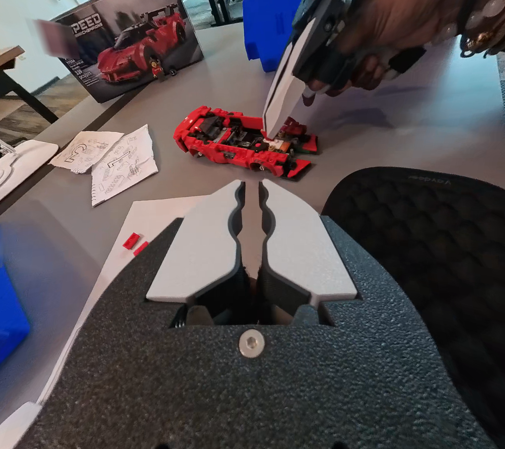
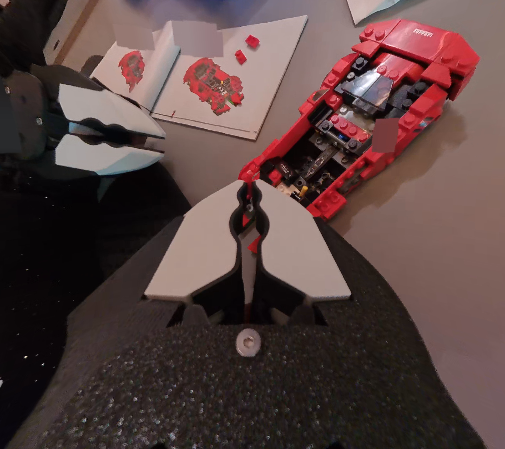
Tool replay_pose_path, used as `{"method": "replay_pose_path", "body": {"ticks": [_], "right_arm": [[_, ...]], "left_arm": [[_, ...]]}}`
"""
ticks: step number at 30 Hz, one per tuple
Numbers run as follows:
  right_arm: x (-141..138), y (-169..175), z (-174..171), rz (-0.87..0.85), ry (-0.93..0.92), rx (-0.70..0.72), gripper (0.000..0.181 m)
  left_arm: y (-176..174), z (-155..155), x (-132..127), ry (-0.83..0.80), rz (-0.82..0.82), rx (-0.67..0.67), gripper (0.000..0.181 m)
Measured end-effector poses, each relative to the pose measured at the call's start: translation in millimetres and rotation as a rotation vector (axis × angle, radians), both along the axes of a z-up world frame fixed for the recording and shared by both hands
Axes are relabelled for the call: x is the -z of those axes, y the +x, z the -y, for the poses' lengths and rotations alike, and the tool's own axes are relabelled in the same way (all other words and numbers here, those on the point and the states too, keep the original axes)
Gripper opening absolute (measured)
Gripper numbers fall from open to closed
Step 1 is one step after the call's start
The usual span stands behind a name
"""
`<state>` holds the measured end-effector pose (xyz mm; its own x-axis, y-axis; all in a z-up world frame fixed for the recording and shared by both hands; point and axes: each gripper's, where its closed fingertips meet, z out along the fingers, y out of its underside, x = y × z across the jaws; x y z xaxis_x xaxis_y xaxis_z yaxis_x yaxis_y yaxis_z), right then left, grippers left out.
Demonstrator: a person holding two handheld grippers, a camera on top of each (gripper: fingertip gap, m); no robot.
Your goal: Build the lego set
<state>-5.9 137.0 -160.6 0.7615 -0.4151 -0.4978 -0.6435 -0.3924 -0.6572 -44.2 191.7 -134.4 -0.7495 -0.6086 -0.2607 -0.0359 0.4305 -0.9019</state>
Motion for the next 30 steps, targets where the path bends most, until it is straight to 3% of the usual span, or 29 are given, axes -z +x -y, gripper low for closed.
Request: {"method": "replay_pose_path", "body": {"ticks": [30], "right_arm": [[-0.1,-0.5,-8.0,-0.01,0.021,0.037,0.003]], "left_arm": [[1.1,14.7,16.0,0.027,-0.074,0.052,0.01]]}}
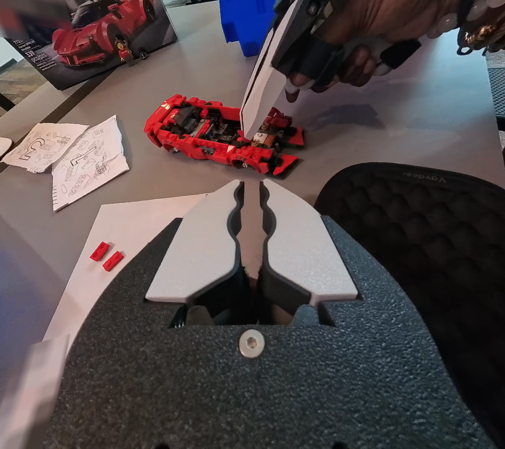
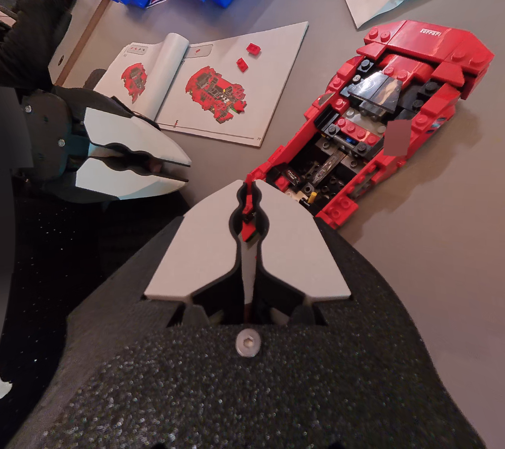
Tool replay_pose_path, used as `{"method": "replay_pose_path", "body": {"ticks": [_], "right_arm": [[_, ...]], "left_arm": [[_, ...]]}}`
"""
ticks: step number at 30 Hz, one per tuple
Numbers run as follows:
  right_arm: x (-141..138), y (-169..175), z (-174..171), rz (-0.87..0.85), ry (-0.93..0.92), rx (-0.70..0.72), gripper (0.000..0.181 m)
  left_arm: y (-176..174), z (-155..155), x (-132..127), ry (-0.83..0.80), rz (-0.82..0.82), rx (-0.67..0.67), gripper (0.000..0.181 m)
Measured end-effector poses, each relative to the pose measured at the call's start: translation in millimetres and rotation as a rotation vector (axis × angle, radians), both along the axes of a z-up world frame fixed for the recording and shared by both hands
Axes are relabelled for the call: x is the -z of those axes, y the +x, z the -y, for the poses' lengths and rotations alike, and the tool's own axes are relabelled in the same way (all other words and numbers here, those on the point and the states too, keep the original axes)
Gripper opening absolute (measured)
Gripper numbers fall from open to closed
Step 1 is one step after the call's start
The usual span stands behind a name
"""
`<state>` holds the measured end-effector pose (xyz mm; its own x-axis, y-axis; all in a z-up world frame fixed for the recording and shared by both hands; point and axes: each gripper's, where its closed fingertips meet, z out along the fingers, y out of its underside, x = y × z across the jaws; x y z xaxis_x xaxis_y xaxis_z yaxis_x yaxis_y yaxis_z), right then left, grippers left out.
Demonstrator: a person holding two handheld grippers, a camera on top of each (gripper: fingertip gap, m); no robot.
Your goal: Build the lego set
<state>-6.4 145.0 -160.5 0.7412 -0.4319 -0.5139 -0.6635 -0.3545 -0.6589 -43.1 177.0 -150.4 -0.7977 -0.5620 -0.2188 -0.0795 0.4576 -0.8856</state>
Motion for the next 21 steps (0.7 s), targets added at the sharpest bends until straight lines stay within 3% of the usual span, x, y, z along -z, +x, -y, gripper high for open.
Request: {"method": "replay_pose_path", "body": {"ticks": [21], "right_arm": [[-5.1,-1.2,0.9,-0.024,0.065,0.006,0.003]], "left_arm": [[0.7,0.4,2.4,0.008,-0.013,-0.001,0.01]]}}
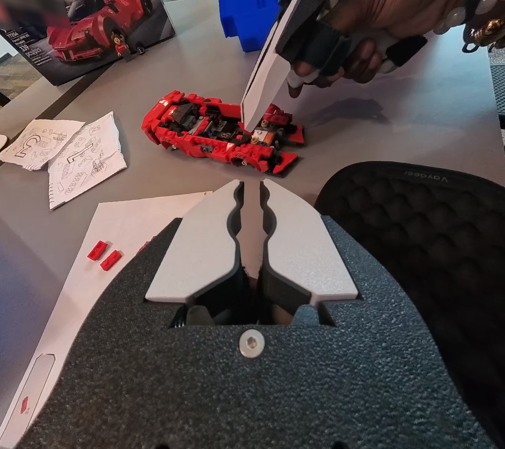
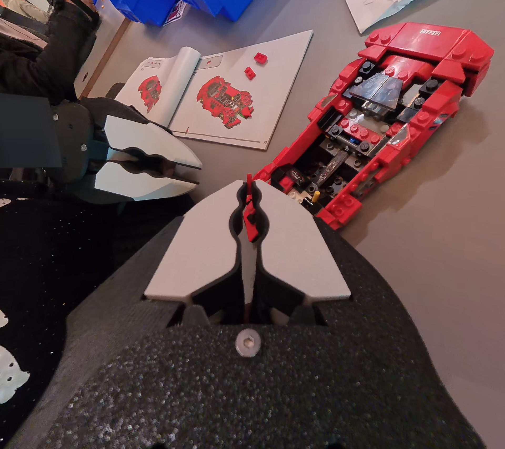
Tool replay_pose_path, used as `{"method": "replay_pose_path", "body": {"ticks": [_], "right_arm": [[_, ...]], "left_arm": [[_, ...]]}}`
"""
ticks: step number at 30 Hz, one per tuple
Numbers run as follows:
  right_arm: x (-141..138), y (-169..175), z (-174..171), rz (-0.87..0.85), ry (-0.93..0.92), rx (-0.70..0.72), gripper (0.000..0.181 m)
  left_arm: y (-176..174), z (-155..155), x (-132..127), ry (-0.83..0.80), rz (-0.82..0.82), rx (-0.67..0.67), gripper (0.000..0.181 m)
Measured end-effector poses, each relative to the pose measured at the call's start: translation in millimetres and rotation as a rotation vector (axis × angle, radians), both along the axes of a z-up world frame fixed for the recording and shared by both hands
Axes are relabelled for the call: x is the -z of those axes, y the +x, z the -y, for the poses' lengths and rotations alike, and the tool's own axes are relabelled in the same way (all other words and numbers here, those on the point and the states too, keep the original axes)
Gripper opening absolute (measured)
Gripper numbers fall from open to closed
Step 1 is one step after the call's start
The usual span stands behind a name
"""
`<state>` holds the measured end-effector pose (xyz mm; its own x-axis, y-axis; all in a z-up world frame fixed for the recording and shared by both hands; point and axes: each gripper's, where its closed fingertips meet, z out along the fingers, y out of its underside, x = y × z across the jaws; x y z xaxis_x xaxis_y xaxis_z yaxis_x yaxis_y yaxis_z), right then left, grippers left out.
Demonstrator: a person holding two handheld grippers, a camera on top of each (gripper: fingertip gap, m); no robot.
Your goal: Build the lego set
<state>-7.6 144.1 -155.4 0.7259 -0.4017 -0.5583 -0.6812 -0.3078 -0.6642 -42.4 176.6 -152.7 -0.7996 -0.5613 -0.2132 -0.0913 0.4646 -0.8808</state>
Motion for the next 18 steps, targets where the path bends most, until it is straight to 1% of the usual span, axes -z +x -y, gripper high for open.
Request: {"method": "replay_pose_path", "body": {"ticks": [14,18], "right_arm": [[-0.7,-2.4,-4.1,-0.001,0.01,-0.01,0.003],[-7.2,-4.3,-6.2,-0.016,0.069,-0.013,0.004]], "left_arm": [[-0.3,0.5,1.0,0.007,-0.001,0.002,0.01],[-0.3,0.5,0.7,0.005,0.0,0.001,0.01]]}}
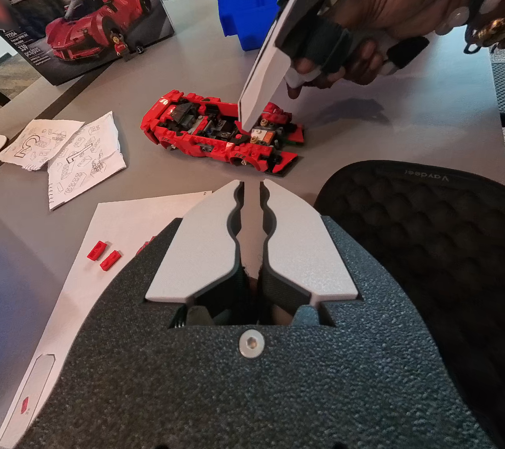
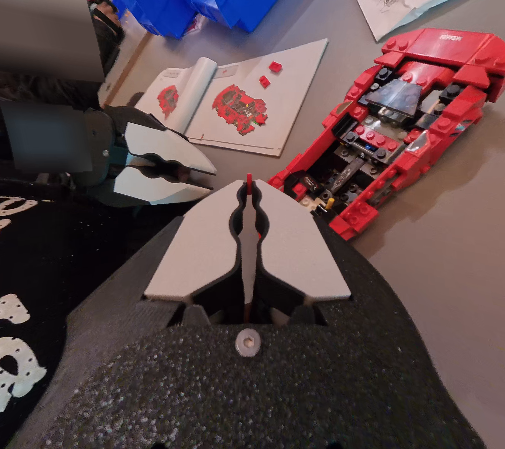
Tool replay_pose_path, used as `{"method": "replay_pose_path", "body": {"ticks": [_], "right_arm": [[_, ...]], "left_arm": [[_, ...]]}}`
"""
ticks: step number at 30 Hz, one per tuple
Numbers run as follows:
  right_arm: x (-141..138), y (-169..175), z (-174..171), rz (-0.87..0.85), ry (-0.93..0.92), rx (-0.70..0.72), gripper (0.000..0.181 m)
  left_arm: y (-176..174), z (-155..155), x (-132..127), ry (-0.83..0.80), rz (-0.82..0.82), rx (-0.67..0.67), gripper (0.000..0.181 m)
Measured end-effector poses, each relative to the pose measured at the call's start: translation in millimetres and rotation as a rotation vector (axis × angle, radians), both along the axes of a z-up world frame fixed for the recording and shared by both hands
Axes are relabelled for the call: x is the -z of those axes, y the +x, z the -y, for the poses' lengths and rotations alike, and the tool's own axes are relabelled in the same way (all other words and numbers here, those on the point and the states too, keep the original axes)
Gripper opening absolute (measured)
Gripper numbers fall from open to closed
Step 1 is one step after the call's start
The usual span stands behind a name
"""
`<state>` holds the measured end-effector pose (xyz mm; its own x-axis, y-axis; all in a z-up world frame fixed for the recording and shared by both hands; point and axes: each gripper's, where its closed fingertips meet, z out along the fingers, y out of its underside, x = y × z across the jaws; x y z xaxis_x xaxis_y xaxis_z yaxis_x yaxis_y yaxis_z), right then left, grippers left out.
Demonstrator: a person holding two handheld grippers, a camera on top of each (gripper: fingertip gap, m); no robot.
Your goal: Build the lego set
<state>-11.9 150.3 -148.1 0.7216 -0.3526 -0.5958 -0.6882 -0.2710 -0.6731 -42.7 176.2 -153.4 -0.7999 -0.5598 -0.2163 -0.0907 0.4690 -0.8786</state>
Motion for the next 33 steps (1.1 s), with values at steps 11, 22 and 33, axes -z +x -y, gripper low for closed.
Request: {"method": "replay_pose_path", "body": {"ticks": [11,22,33], "right_arm": [[0.7,-13.6,-6.6,0.083,-0.094,-0.1,0.003],[21.9,-14.4,-122.2,0.201,-0.259,-0.456,0.003],[35.2,7.0,-112.1,0.269,-0.476,-0.439,0.025]], "left_arm": [[10.3,-32.6,-4.6,0.004,-0.041,-0.136,0.014],[11.9,-115.9,-30.7,-0.048,-0.061,-0.394,0.012],[7.4,-110.1,-9.9,-0.035,-0.122,-0.343,0.012]]}}
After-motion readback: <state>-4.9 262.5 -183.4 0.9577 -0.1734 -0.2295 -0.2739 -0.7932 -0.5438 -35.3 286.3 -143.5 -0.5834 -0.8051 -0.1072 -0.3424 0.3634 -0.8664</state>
